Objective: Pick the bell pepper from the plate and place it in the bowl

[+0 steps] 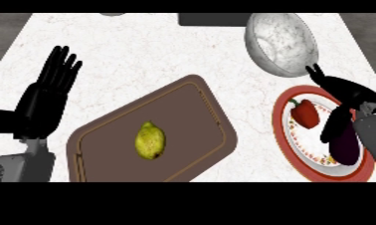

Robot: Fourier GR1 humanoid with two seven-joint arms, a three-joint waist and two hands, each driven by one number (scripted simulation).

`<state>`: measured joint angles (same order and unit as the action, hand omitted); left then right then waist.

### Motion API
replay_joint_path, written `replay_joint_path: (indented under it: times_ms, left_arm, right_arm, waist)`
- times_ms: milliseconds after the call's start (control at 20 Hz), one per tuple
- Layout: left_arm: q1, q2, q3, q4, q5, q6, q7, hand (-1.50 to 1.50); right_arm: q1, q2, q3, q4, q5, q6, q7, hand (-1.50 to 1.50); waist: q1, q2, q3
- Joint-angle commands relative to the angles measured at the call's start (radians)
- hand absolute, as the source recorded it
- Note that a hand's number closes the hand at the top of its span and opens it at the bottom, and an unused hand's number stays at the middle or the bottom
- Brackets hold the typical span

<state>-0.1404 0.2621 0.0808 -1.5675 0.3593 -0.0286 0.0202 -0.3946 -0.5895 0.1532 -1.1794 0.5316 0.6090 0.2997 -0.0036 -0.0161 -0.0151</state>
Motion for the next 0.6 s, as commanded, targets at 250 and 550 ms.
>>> replay_joint_path:
  times_ms: [250, 550]
  left_arm:
    - [0.001, -0.003, 0.007, -0.057, -0.008, 0.009, 0.057, 0.0]
    - [-0.016, -0.011, 0.022, -0.05, -0.018, -0.003, 0.073, 0.0]
  right_arm:
    - [-0.042, 0.007, 0.105, 0.145, 0.171, -0.051, -0.214, 1.5]
    - [-0.12, 0.049, 0.084, 0.246, 0.262, -0.082, -0.275, 1.5]
  waist:
    - [0.017, 0.018, 0.016]
    - [0.012, 0.018, 0.016]
